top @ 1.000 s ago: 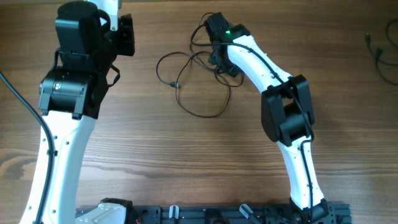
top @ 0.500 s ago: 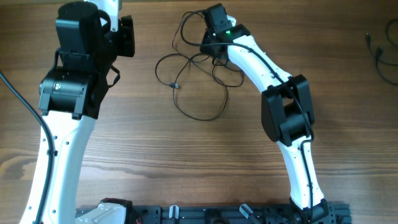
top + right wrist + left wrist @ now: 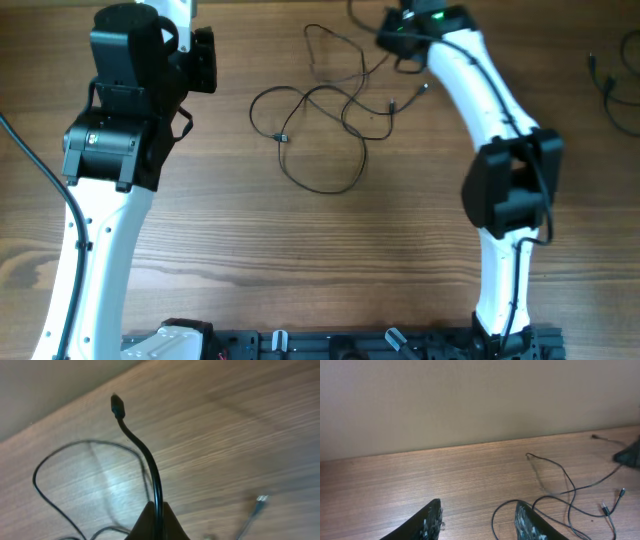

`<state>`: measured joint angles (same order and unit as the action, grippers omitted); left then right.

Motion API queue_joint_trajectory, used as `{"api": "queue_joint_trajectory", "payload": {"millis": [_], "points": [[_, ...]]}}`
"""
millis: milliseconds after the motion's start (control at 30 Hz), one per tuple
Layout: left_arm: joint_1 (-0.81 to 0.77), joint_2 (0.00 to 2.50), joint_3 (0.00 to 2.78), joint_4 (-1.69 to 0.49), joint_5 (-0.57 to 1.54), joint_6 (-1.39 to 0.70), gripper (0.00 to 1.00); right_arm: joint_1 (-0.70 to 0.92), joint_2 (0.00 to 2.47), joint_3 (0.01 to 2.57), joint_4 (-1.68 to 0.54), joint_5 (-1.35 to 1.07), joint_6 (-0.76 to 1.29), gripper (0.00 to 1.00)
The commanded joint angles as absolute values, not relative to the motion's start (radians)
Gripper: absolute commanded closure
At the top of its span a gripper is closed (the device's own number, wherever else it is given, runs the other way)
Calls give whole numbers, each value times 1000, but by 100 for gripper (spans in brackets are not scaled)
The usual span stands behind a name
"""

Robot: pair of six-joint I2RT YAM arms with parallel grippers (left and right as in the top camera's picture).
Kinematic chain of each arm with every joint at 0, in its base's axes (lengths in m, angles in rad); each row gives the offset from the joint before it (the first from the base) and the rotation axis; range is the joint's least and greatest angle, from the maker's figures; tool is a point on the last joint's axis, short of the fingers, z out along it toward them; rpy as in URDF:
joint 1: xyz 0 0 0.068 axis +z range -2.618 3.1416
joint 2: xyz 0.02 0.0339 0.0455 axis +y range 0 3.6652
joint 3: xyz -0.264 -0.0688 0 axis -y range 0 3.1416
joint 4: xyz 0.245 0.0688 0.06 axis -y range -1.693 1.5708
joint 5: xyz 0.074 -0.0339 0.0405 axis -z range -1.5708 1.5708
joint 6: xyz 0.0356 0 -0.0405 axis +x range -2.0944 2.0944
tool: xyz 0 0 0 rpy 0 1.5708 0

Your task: Untangle cables

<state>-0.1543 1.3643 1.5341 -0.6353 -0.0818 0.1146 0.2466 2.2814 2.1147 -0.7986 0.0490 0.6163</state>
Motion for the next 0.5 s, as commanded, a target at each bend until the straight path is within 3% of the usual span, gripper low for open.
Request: {"api": "queue_joint_trajectory", "payload": {"millis": [0, 467], "points": [[-146, 1369, 1530, -632, -91, 126, 51, 256, 2263, 2124, -828, 75, 575, 95], [-146, 1369, 1530, -633, -91, 126, 51, 289, 2302, 2119, -898, 76, 614, 95]]}}
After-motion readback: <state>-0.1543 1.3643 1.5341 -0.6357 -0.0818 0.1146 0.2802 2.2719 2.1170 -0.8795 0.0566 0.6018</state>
